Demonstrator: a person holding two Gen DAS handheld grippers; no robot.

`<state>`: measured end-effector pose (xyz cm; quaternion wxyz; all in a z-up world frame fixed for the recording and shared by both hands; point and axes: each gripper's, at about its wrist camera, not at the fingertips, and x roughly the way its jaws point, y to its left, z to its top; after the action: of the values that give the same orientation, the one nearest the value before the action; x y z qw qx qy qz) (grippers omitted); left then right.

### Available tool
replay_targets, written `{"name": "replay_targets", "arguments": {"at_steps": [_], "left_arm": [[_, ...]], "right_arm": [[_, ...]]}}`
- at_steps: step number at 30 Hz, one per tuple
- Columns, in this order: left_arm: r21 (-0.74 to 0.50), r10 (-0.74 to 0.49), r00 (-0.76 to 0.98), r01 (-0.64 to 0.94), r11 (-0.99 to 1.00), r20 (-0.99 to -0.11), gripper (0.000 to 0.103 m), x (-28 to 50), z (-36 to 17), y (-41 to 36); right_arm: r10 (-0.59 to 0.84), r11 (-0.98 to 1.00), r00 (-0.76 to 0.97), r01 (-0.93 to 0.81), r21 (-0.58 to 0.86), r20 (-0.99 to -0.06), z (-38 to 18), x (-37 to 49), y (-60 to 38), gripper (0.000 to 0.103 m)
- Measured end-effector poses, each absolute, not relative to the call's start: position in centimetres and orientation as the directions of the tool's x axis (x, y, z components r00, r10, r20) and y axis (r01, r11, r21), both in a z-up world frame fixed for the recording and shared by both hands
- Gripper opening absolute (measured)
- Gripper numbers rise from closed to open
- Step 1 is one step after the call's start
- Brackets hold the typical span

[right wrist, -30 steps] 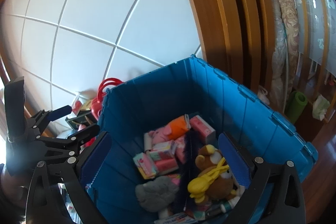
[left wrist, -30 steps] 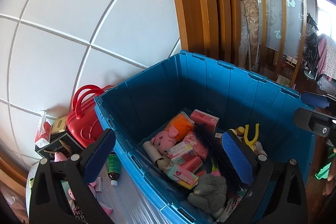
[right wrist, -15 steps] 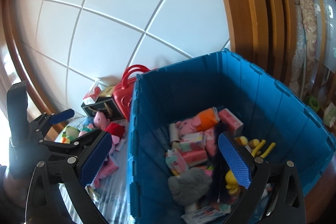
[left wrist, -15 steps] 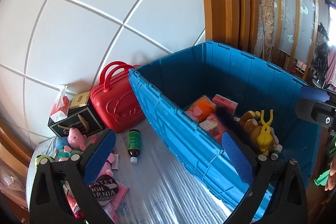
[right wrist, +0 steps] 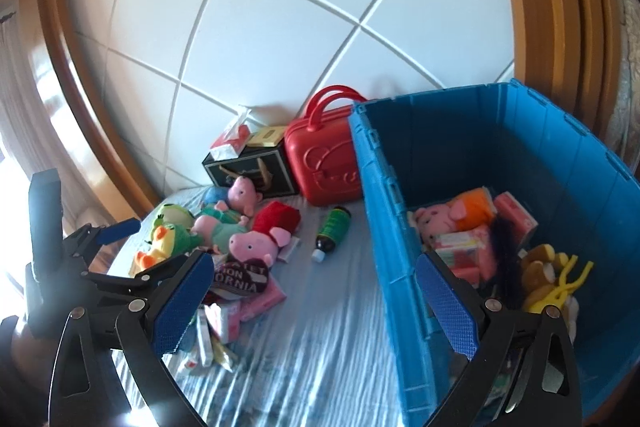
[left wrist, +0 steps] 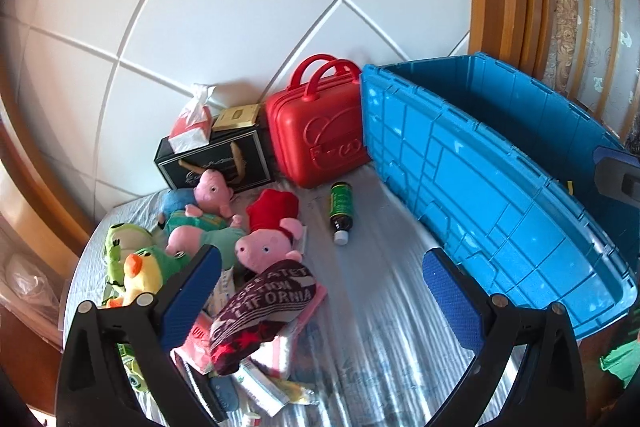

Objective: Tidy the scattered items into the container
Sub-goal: 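Move both grippers back to the pile on the bed, then grasp the green one-eyed plush with the left gripper while the right gripper grasps the purple knit hat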

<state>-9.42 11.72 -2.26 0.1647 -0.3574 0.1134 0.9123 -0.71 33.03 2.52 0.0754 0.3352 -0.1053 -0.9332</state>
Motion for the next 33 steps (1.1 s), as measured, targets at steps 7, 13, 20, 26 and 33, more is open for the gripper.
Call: {"name": "replay_targets", "arguments": {"at_steps": [7, 13, 20, 26, 33], "left_arm": [[0.085, 0.159, -0.672, -0.314, -0.946, -0.723, 0.103, -9.5, -4.6, 3.8], [0.086, 0.099, -0.64, -0.252, -0.964, -0.762, 0.103, -9.6, -7.5, -2.7], [0.1, 0.015, -0.594, -0.159, -0.982, -0.804, 0.103, -10.1, -11.4, -11.2], [0.105, -0.031, -0.551, -0.104, -0.989, -0.834, 0.103, -10.9, -14.9, -17.2], [0.079, -0.052, -0.51, -0.03, -0.996, -0.858, 0.103, -12.4, -19.5, -23.1]], "right_arm": [[-0.252, -0.962, -0.726, 0.118, 0.245, -0.64, 1.1, -2.1, 26.5, 0.103], [-0.284, -0.957, -0.685, 0.16, 0.243, -0.671, -0.5, -3.2, 21.1, 0.103], [-0.305, -0.952, -0.632, 0.195, 0.235, -0.712, -3.4, -4.9, 15.1, 0.103], [-0.307, -0.951, -0.586, 0.226, 0.212, -0.75, -6.3, -6.6, 10.0, 0.102], [-0.294, -0.951, -0.531, 0.245, 0.188, -0.795, -10.1, -8.9, 4.9, 0.102]]}}
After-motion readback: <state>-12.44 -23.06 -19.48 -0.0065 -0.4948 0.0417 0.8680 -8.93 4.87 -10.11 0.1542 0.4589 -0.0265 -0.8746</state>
